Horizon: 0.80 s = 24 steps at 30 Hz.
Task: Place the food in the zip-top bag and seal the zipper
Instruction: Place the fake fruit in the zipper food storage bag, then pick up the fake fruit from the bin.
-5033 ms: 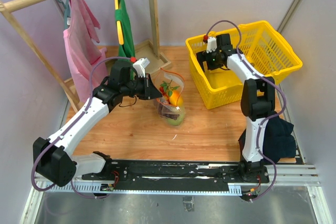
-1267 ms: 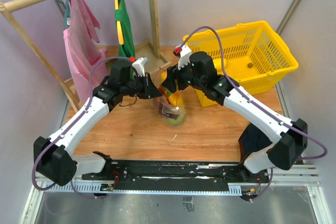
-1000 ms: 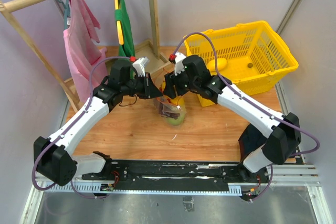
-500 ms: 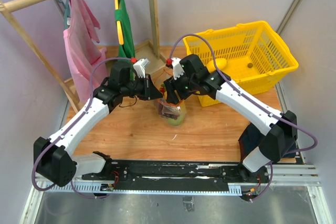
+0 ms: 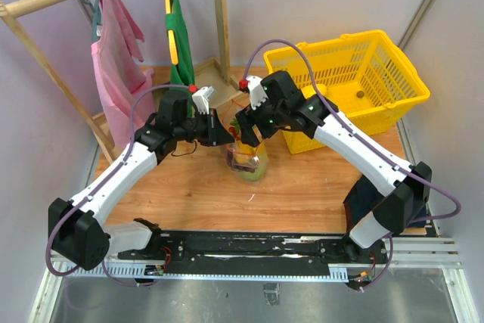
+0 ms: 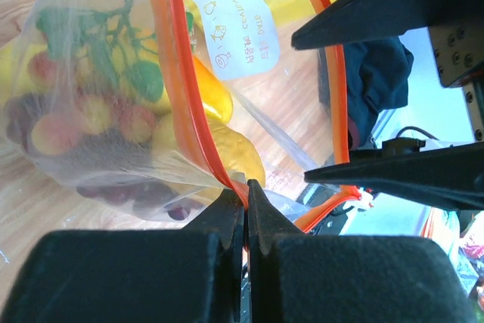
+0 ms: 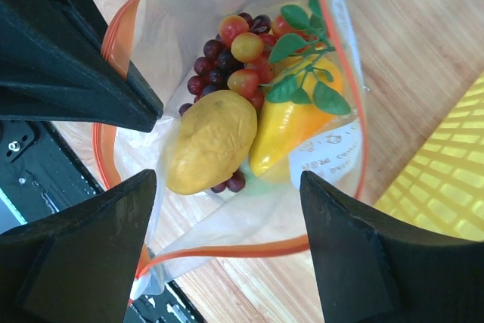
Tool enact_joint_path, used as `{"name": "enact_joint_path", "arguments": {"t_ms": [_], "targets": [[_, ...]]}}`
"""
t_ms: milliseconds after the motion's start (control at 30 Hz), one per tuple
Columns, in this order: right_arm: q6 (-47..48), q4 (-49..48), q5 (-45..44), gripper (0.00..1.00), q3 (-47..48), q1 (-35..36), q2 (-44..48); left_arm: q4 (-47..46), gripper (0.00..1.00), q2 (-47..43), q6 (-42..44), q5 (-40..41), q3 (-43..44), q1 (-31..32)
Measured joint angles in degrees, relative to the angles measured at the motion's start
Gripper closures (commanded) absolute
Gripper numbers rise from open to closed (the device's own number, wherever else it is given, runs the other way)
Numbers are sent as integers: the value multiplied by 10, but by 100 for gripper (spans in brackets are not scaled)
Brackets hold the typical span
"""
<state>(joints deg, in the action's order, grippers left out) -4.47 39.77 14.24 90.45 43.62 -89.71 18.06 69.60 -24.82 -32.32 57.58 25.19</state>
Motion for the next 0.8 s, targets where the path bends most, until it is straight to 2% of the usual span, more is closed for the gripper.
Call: {"name": "enact_joint_path", "arguments": {"t_ms": [233,467,567,733,800], "targets": [[23,18,-79,25,19,-1,14,0,100,-2,0,-8,-2,-2],[41,21,-145,34,20,-3,11,0,100,-4,0,-10,-3,-7],[45,18,-159,47,20,-3,0,0,100,-4,0,-11,-4,-7],[53,9,-164,85,20,-3,-24,-3,100,-4,0,-15,-6,-11],[54,8,-164,96,20,-3,-31,-4,99,-4,-1,-16,-7,-13]]}}
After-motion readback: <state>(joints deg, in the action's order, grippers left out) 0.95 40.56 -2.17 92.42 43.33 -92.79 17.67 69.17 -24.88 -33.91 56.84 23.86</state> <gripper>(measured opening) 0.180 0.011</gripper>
